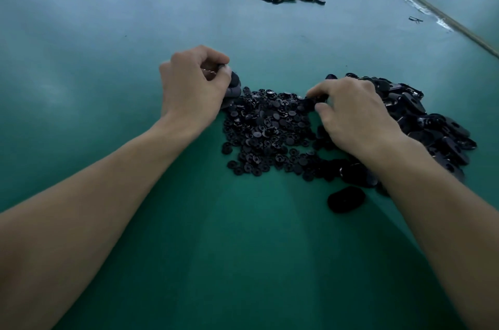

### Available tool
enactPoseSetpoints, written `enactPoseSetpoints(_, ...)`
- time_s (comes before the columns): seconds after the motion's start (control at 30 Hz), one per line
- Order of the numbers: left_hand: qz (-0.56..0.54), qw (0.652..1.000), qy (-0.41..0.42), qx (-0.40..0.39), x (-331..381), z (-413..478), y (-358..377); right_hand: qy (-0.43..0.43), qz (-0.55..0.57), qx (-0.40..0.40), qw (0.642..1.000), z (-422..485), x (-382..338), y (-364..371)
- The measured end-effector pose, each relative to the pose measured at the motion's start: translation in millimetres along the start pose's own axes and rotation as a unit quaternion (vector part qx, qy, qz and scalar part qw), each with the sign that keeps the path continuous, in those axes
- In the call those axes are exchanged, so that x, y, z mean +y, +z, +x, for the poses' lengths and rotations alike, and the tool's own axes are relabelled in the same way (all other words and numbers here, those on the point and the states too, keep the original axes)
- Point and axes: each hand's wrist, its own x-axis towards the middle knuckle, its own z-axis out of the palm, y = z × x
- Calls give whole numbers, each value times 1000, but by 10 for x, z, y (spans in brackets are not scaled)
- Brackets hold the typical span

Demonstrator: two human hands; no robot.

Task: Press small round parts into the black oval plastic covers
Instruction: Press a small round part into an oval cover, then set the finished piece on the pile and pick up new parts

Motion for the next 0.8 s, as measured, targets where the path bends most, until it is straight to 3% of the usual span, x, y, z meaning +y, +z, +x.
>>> enactPoseSetpoints(0.13, 65, 998, -4, -2, -24, 25, -13, 1, 20, 38, 999, -30, 11, 9)
enactPoseSetpoints(0.23, 139, 990, 14, 13, -7, 17, -23, -10, 22, 110, 994, -35, 30, -5)
enactPoseSetpoints(0.33, 136, 989, 49, 23, 59, -22, -16, -9, 128, 173, 977, -95, 10, -48)
enactPoseSetpoints(0.43, 33, 995, 94, 4, 185, -135, 45, -3, 347, 140, 927, -200, -32, -42)
enactPoseSetpoints(0.5, -45, 992, 112, -35, 267, -253, 112, -7, 426, 103, 899, -262, -65, -5)
enactPoseSetpoints(0.63, -72, 977, 159, -126, 298, -416, 189, -50, 478, 72, 874, -304, -88, 61)
enactPoseSetpoints(0.8, -81, 967, 173, -166, 273, -403, 182, -81, 485, 99, 865, -337, -77, 61)
